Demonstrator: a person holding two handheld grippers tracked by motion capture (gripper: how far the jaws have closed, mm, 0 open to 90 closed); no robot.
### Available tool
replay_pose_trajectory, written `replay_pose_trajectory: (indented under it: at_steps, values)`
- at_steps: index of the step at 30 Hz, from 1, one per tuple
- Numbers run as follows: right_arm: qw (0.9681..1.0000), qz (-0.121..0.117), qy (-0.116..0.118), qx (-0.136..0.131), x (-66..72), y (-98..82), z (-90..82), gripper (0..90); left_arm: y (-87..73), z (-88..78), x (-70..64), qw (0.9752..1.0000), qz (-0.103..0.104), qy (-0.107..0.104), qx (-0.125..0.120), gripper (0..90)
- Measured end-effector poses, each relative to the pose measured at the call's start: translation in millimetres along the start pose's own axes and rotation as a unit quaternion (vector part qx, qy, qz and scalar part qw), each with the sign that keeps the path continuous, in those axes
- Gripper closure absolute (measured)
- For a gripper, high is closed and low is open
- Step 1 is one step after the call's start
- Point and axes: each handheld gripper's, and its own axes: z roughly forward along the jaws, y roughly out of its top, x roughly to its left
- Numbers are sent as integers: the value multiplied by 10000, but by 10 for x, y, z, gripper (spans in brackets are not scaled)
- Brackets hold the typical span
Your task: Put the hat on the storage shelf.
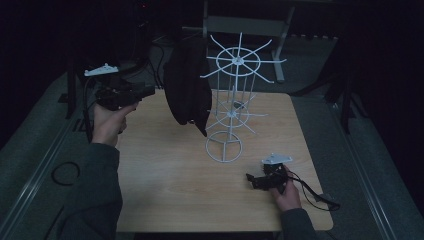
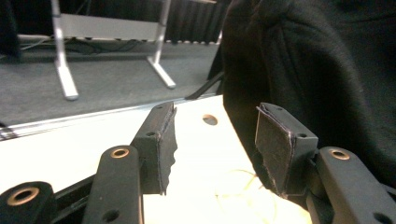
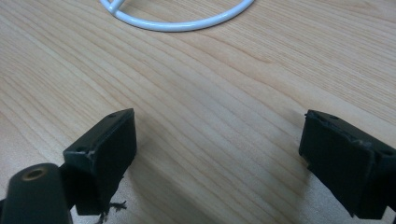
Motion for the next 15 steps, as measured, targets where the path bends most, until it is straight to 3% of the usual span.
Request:
replay_pose_trajectory:
  at_steps: [9,15]
  values:
    - [10000,1,-2,1,0,0,0,108,-23,-44,-51,9992,196,333,111,474]
    - [10000,3,2,0,0,0,0,108,-111,-51,-41,9981,176,536,254,471]
